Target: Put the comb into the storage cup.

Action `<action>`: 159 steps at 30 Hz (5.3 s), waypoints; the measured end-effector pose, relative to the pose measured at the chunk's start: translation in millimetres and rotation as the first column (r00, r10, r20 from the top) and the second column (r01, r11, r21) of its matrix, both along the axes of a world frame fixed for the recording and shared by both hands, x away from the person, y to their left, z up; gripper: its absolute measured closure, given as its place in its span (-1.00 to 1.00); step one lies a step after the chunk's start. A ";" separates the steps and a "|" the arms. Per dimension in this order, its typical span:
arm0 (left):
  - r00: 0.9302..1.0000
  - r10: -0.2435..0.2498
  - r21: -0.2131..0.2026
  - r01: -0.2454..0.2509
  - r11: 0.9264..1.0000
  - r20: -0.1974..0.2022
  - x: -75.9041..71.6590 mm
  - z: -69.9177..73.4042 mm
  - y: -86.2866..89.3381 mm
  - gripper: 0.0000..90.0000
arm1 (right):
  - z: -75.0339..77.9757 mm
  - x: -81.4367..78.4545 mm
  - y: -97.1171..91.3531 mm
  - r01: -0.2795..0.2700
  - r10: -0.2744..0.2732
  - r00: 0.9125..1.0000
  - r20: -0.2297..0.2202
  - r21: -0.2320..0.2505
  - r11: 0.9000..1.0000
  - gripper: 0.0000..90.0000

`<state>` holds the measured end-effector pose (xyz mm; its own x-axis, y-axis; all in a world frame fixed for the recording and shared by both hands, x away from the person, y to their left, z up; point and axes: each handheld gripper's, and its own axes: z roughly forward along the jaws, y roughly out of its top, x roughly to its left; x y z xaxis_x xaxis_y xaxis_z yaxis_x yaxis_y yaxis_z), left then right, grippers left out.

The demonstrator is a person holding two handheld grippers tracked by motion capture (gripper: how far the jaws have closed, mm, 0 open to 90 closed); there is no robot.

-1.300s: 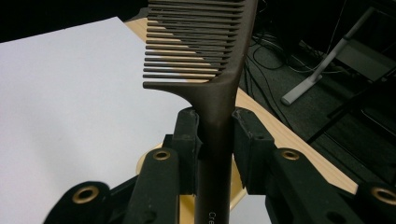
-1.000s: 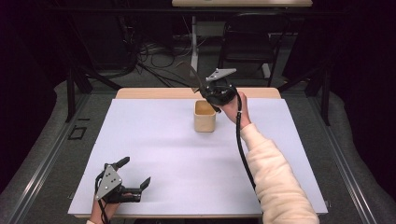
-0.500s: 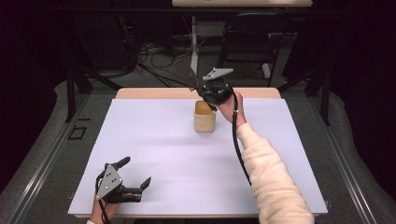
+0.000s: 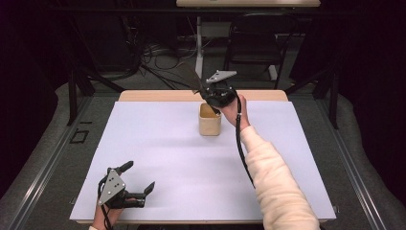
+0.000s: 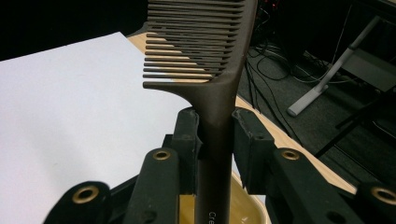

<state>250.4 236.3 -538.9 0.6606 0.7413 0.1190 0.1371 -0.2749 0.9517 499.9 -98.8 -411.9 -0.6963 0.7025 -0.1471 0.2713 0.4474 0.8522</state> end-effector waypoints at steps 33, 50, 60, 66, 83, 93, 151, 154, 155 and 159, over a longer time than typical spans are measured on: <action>1.000 0.002 0.000 -0.002 1.000 0.001 0.0 0.1 0.4 -0.99 | -12.9 7.4 2.0 0.002 -0.002 1.000 -0.023 0.009 1.000 0.60; 1.000 0.004 -0.004 -0.004 1.000 0.003 -0.2 0.2 0.6 -0.99 | -20.1 8.0 5.5 -0.004 0.005 0.999 -0.033 0.010 1.000 0.60; 1.000 0.008 -0.002 -0.008 1.000 0.001 -0.2 0.2 0.9 -0.99 | -27.2 9.3 7.5 -0.007 0.007 0.999 -0.045 0.010 1.000 0.60; 1.000 0.008 -0.002 -0.008 1.000 0.002 -0.2 0.2 0.8 -0.99 | -30.6 9.4 8.9 -0.009 0.009 0.998 -0.056 0.004 1.000 0.60; 1.000 0.008 0.000 -0.008 1.000 0.003 -0.2 0.3 0.6 -0.99 | -35.4 10.0 9.8 -0.005 0.005 0.997 -0.074 -0.011 1.000 0.60; 1.000 0.009 0.000 -0.009 1.000 0.003 -0.2 0.3 0.6 -0.98 | -40.5 10.1 10.0 0.000 -0.002 0.996 -0.086 -0.029 1.000 0.59; 1.000 -0.003 0.004 0.003 1.000 0.001 0.0 -0.4 -1.4 -0.99 | -19.2 -62.6 -34.6 -0.140 0.117 0.959 -0.258 -0.073 0.987 -1.00; 1.000 -0.006 0.005 0.006 1.000 0.000 0.3 -0.6 -2.1 -0.99 | -21.8 -67.4 -43.1 -0.142 0.120 0.956 -0.267 -0.067 0.988 -1.00; 1.000 -0.005 0.008 0.005 1.000 0.000 0.0 -0.5 -2.4 -0.99 | -23.2 -68.4 -45.1 -0.142 0.120 0.957 -0.265 -0.064 0.988 -1.00; 1.000 -0.005 0.006 0.005 1.000 0.002 -0.1 -0.4 -2.0 -0.99 | -26.6 -72.4 -50.7 -0.137 0.114 0.957 -0.269 -0.070 0.988 -1.00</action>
